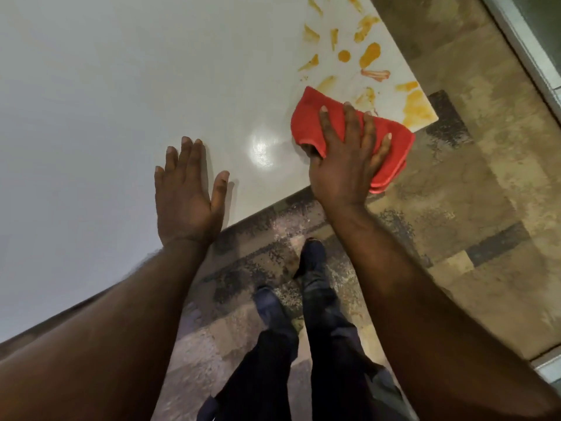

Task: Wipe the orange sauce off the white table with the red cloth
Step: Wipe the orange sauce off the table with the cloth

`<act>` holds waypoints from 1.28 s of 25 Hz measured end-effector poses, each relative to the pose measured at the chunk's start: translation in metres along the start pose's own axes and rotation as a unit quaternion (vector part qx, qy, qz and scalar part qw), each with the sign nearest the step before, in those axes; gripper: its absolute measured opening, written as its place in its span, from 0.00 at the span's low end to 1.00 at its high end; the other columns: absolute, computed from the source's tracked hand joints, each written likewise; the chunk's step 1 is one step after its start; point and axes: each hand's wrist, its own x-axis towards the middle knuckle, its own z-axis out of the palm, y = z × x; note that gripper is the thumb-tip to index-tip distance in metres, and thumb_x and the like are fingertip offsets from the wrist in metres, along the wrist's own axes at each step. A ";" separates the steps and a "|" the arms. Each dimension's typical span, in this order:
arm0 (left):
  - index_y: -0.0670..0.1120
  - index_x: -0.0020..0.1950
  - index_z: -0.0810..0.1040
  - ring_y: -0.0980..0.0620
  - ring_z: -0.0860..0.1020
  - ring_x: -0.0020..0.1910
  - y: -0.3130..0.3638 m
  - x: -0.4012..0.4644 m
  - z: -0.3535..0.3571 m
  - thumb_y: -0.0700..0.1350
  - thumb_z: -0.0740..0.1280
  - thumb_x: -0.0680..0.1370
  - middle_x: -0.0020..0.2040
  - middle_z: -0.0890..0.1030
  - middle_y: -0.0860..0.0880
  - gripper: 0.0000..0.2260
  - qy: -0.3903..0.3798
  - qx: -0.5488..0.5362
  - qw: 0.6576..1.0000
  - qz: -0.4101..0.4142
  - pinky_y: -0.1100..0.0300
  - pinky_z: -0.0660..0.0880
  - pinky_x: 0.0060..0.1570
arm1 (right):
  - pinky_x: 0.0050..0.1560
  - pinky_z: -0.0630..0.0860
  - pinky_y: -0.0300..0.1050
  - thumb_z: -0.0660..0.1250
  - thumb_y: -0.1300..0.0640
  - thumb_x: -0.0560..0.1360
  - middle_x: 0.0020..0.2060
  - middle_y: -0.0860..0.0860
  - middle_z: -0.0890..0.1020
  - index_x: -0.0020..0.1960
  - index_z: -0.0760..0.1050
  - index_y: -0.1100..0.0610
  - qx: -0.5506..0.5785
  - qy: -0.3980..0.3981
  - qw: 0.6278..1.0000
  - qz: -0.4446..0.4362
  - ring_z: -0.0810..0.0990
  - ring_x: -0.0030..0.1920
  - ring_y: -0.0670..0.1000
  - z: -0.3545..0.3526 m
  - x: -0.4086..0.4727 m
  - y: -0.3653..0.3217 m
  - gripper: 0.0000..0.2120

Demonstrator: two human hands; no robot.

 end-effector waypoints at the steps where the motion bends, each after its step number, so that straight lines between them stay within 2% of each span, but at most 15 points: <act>1: 0.49 0.80 0.56 0.46 0.53 0.79 0.000 0.000 0.001 0.65 0.46 0.80 0.80 0.58 0.47 0.32 0.002 0.001 1.000 0.002 0.46 0.49 0.77 | 0.73 0.43 0.68 0.57 0.38 0.75 0.78 0.51 0.58 0.76 0.58 0.43 0.001 -0.004 1.000 0.003 0.52 0.78 0.60 0.001 0.001 -0.003 0.31; 5: 0.49 0.80 0.56 0.46 0.52 0.80 0.001 -0.002 0.002 0.67 0.45 0.79 0.80 0.57 0.48 0.34 0.008 0.004 1.000 0.007 0.46 0.48 0.77 | 0.73 0.39 0.66 0.56 0.37 0.76 0.79 0.51 0.56 0.77 0.56 0.44 0.015 -0.030 0.998 -0.047 0.49 0.78 0.59 0.000 -0.027 -0.028 0.31; 9: 0.46 0.78 0.60 0.43 0.55 0.79 -0.002 -0.001 0.002 0.60 0.49 0.82 0.79 0.60 0.44 0.29 0.015 0.006 1.000 0.018 0.44 0.50 0.76 | 0.74 0.43 0.66 0.60 0.42 0.75 0.78 0.51 0.58 0.77 0.57 0.44 0.057 -0.036 0.994 -0.088 0.51 0.78 0.58 0.008 -0.083 -0.053 0.31; 13: 0.44 0.77 0.63 0.41 0.56 0.78 0.002 -0.001 -0.001 0.56 0.50 0.82 0.79 0.61 0.42 0.27 0.015 0.010 1.000 0.022 0.43 0.50 0.75 | 0.75 0.49 0.64 0.62 0.51 0.72 0.79 0.50 0.56 0.77 0.55 0.45 0.105 -0.021 0.993 -0.058 0.49 0.79 0.58 0.019 -0.108 -0.042 0.35; 20: 0.46 0.78 0.62 0.43 0.54 0.79 0.005 -0.001 -0.002 0.60 0.51 0.81 0.80 0.59 0.45 0.29 0.014 0.005 1.000 0.018 0.47 0.48 0.76 | 0.75 0.54 0.64 0.66 0.44 0.75 0.77 0.55 0.59 0.77 0.59 0.49 0.126 0.045 0.988 0.075 0.50 0.78 0.60 0.018 -0.044 -0.019 0.34; 25: 0.46 0.78 0.62 0.44 0.54 0.79 0.007 -0.003 -0.002 0.60 0.51 0.81 0.80 0.59 0.45 0.29 0.018 0.005 1.000 0.019 0.47 0.48 0.76 | 0.74 0.58 0.63 0.70 0.51 0.74 0.78 0.54 0.57 0.76 0.61 0.50 0.211 0.056 0.969 0.118 0.45 0.78 0.59 0.018 -0.054 -0.041 0.33; 27: 0.46 0.78 0.62 0.44 0.54 0.79 0.006 -0.003 -0.001 0.60 0.51 0.81 0.80 0.59 0.45 0.29 0.020 0.002 1.000 0.021 0.47 0.48 0.76 | 0.75 0.54 0.64 0.71 0.53 0.72 0.78 0.55 0.57 0.76 0.61 0.50 0.202 0.041 0.975 0.089 0.44 0.78 0.59 0.021 -0.078 -0.060 0.35; 29: 0.46 0.78 0.62 0.44 0.54 0.79 0.006 -0.004 -0.001 0.60 0.50 0.81 0.80 0.59 0.45 0.29 0.020 -0.002 1.000 0.022 0.47 0.48 0.76 | 0.76 0.46 0.61 0.70 0.53 0.72 0.78 0.55 0.58 0.76 0.60 0.50 0.171 0.023 0.984 0.039 0.45 0.78 0.60 0.025 -0.100 -0.074 0.35; 32: 0.45 0.78 0.62 0.43 0.54 0.79 0.007 -0.004 -0.001 0.59 0.49 0.81 0.79 0.59 0.44 0.29 0.025 0.003 0.999 0.027 0.45 0.49 0.76 | 0.76 0.45 0.60 0.68 0.51 0.73 0.78 0.55 0.58 0.76 0.60 0.49 0.149 0.014 0.989 0.014 0.46 0.78 0.61 0.027 -0.095 -0.070 0.33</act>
